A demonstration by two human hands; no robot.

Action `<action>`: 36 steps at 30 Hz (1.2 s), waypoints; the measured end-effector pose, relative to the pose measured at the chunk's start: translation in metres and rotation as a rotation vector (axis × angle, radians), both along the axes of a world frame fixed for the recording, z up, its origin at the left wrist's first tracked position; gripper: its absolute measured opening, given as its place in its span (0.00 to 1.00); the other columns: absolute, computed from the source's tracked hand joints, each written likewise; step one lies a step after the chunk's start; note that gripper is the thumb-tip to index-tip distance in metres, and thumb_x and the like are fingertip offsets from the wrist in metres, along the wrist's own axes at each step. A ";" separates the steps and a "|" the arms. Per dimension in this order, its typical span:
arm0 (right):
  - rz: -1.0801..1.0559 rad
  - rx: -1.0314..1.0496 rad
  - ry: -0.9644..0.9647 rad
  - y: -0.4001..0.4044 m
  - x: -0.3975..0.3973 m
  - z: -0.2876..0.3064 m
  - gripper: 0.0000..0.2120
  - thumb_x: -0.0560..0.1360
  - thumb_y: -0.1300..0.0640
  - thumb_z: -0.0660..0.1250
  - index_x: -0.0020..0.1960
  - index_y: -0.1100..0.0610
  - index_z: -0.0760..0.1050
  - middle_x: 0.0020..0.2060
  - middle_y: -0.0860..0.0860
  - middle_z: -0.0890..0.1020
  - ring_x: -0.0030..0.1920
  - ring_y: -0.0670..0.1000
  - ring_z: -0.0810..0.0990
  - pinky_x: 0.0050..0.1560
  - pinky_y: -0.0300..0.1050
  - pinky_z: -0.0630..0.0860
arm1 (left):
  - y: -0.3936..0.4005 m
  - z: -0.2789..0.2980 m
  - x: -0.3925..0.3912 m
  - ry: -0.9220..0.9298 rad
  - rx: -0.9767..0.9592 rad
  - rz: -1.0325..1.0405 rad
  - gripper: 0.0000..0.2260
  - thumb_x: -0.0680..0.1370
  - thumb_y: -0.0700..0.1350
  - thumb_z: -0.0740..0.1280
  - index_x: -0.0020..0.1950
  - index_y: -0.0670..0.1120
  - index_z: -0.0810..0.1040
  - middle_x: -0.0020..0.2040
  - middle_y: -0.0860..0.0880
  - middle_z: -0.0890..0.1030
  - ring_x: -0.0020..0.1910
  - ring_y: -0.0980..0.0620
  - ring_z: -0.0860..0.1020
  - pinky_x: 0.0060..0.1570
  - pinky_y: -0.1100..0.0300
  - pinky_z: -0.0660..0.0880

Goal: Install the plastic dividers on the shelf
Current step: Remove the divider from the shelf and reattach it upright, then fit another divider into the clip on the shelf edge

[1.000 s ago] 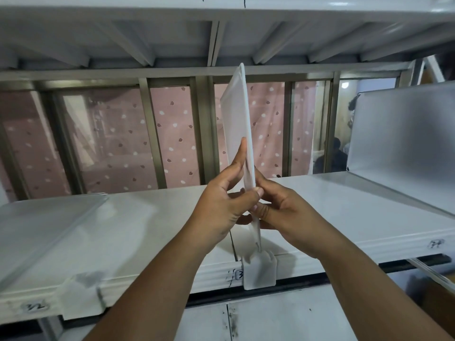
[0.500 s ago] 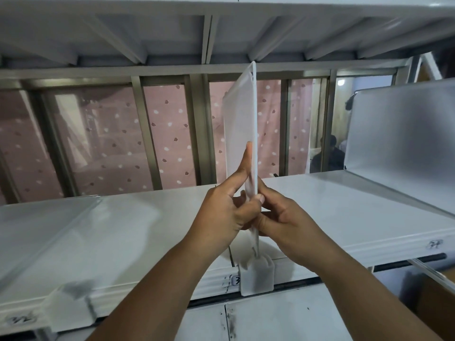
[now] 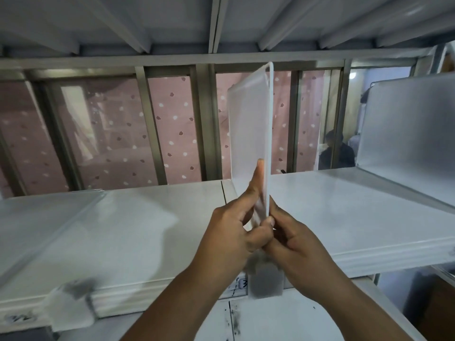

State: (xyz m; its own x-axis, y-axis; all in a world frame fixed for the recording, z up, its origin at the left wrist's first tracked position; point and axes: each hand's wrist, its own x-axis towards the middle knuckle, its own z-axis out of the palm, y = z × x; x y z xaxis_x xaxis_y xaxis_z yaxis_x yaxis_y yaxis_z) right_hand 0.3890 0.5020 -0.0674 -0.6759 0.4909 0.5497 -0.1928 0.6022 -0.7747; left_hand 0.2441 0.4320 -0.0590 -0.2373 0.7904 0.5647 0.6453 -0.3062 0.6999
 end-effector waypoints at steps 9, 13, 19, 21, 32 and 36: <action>-0.080 -0.068 0.000 -0.011 0.003 0.001 0.27 0.84 0.64 0.61 0.76 0.38 0.68 0.54 0.43 0.86 0.52 0.46 0.84 0.51 0.41 0.80 | -0.013 0.009 0.003 -0.074 -0.048 0.004 0.38 0.79 0.45 0.75 0.76 0.78 0.60 0.71 0.64 0.79 0.73 0.56 0.76 0.71 0.51 0.76; -0.326 0.113 0.073 -0.032 -0.001 0.010 0.28 0.83 0.57 0.64 0.78 0.40 0.63 0.73 0.39 0.74 0.71 0.35 0.70 0.69 0.38 0.71 | -0.035 0.028 -0.003 0.000 -0.048 0.029 0.32 0.78 0.50 0.76 0.75 0.74 0.68 0.75 0.68 0.73 0.75 0.65 0.70 0.74 0.59 0.71; -0.624 0.751 0.370 -0.087 -0.028 0.040 0.29 0.79 0.62 0.64 0.79 0.62 0.63 0.80 0.55 0.62 0.79 0.51 0.62 0.70 0.41 0.72 | -0.083 0.070 -0.055 0.223 -0.063 0.351 0.31 0.76 0.55 0.76 0.78 0.64 0.71 0.74 0.67 0.68 0.70 0.70 0.67 0.65 0.78 0.66; -0.527 0.749 0.327 -0.100 -0.048 0.052 0.28 0.79 0.61 0.65 0.78 0.62 0.65 0.80 0.54 0.63 0.78 0.50 0.65 0.67 0.46 0.76 | -0.104 0.079 -0.077 0.270 -0.144 0.455 0.32 0.77 0.54 0.76 0.80 0.59 0.70 0.79 0.59 0.69 0.76 0.58 0.68 0.76 0.60 0.67; -0.138 0.558 -0.315 -0.141 -0.191 0.097 0.28 0.80 0.47 0.64 0.78 0.51 0.66 0.72 0.52 0.76 0.66 0.55 0.78 0.66 0.50 0.75 | -0.235 0.073 -0.162 0.112 -0.500 0.805 0.38 0.77 0.52 0.75 0.84 0.48 0.64 0.81 0.49 0.69 0.68 0.48 0.77 0.59 0.58 0.76; 0.005 0.565 -0.469 -0.163 -0.247 0.101 0.21 0.79 0.47 0.64 0.67 0.58 0.76 0.54 0.57 0.83 0.50 0.58 0.82 0.47 0.47 0.78 | -0.291 0.069 -0.186 0.068 -0.569 0.943 0.38 0.79 0.53 0.73 0.85 0.45 0.60 0.84 0.48 0.63 0.80 0.47 0.64 0.72 0.59 0.65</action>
State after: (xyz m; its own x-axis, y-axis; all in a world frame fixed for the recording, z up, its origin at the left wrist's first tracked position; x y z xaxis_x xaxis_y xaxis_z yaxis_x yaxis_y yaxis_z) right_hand 0.1422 0.3388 0.0340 -0.9038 0.2146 0.3702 0.0794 0.9342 -0.3477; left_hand 0.0586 0.1414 0.0103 -0.8641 0.4571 0.2109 0.4932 0.6847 0.5367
